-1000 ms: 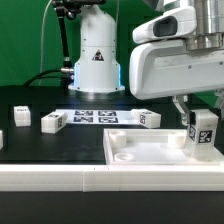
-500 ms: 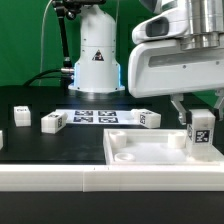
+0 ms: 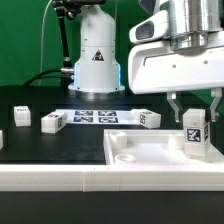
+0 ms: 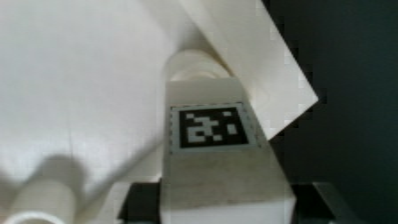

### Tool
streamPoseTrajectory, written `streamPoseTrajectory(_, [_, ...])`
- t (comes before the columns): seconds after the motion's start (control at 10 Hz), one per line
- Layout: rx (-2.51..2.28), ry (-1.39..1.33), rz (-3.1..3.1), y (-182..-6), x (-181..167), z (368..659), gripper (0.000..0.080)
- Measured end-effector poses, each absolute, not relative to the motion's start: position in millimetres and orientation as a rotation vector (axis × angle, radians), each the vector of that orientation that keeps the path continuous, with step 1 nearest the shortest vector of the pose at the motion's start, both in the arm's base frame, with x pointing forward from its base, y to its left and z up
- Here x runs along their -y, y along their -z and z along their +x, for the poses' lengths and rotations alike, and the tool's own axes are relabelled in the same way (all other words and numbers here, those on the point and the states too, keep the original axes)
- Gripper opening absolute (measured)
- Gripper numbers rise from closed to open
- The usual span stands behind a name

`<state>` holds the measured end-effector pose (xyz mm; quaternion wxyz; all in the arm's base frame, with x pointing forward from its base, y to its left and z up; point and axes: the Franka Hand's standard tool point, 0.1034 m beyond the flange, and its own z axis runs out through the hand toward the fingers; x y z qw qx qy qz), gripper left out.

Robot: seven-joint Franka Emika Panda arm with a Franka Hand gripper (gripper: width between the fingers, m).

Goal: Assemble one leg

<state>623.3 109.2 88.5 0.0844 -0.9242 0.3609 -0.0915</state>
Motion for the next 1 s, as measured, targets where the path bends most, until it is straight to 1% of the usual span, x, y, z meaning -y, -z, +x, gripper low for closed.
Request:
streamPoseTrajectory(0.2, [-1.446,0.225,-2.566,-87.9,-110.2,618.9,0.0295])
streamPoseTrajectory(0.5, [-1.542,0.197,-2.489,-87.7,-109.0,618.0,0.0295])
streamPoseTrajectory(0.7, [-1.503,0.199,-2.515,-87.3,-109.6,617.7,0.0295])
streamPoseTrajectory(0.8, [-1.466,0.203,-2.540,-86.9,-109.5,617.5,0.0398])
streamPoseTrajectory(0.9, [-1.414,0.210,-2.573,-86.6,-109.0,617.9,0.0536])
streamPoseTrajectory(1.0, [-1.315,0.219,-2.631,-86.1,-108.4,618.3,0.0616])
